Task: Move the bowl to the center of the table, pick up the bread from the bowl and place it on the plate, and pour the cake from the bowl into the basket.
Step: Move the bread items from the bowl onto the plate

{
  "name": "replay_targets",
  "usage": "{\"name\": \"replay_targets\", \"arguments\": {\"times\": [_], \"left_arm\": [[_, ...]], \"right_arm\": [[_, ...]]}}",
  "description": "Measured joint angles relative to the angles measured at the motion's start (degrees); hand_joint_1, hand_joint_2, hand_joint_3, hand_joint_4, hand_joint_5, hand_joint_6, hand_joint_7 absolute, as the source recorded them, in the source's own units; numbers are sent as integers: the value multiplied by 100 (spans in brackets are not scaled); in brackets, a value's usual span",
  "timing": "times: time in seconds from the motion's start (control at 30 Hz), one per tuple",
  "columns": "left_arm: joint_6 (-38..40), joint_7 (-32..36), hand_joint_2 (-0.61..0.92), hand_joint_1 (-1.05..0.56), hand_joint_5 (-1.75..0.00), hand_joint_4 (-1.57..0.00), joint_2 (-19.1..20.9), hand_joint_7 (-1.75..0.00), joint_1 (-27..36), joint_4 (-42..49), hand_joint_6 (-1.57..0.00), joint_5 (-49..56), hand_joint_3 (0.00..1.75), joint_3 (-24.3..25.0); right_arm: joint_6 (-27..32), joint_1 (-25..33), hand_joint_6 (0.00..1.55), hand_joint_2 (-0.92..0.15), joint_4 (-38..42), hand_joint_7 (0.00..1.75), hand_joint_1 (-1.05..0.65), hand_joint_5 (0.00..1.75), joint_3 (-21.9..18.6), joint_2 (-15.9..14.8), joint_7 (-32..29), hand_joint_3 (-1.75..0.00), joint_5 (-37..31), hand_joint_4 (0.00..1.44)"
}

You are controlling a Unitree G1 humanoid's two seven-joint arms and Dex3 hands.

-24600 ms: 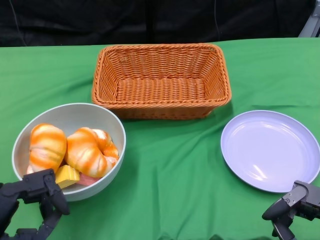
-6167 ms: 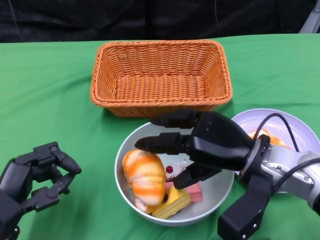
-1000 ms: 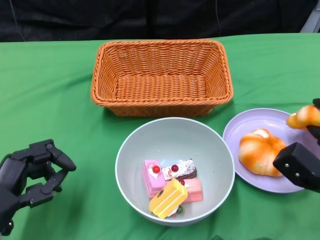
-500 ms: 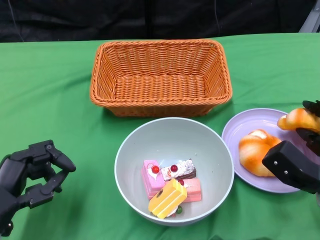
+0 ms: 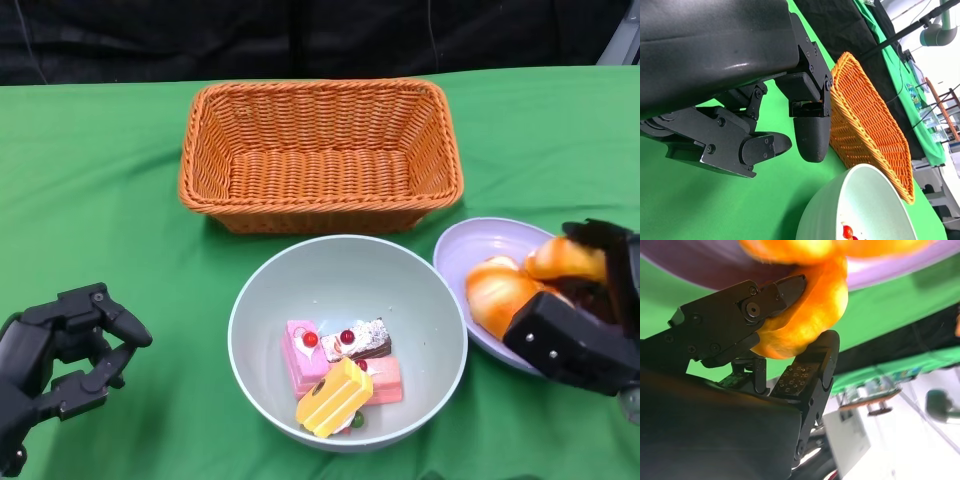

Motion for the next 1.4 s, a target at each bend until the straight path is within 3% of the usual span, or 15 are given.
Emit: {"name": "replay_targets", "arguments": {"times": [0.2,0.4,0.57,0.6,0.7,0.77,0.9,1.0,1.23,1.4], "left_arm": [[10,-1,78,-5,-162,-74,-2,-119,-4,0,-78,-5,61,-5],[3,-1,79,-2,-161,-75,-1,-118,-16,3,-77,1,61,-11],[3,-1,80,0,-160,-75,-1,-118,-27,17,-77,0,61,-12],[1,-1,80,-1,-160,-75,-2,-118,-28,21,-77,0,61,-13],[0,-1,80,-1,-159,-76,-3,-118,-28,32,-76,3,61,-14],[0,-1,80,-1,-159,-76,-6,-118,-28,32,-76,3,61,-16],[1,0,80,-1,-159,-75,-4,-118,-28,32,-77,10,60,-16],[2,0,80,0,-160,-75,-2,-118,-29,32,-77,11,60,-16],[1,1,80,-1,-159,-75,-1,-118,-32,44,-77,28,60,-16],[-3,0,81,0,-161,-75,2,-117,-43,64,-77,24,59,-16]], "right_arm": [[453,268,116,-85,-760,2,-17,131,-8,-50,615,0,18,79],[1231,927,113,-87,-2442,0,-21,114,124,-285,1687,0,-201,83],[1857,1246,107,-89,-3492,0,-26,108,275,-385,2454,-1,-599,76],[2016,1286,102,-90,-3687,0,-28,101,303,-409,2672,-1,-677,75],[2658,1330,62,-92,-4406,0,-40,27,416,-543,3685,-3,-948,66],[3076,1330,45,-92,-4867,0,-47,7,516,-670,4481,-2,-1153,52],[3826,1362,25,-92,-5762,0,-59,0,776,-948,6126,-2,-1613,30],[4186,1427,13,-92,-6147,0,-71,0,845,-992,6794,-7,-1870,16],[4529,1497,7,-92,-6405,0,-83,0,859,-960,7229,-10,-2044,9],[4562,1731,8,-92,-6739,2,-88,3,679,-782,6710,-14,-2173,15]]}}
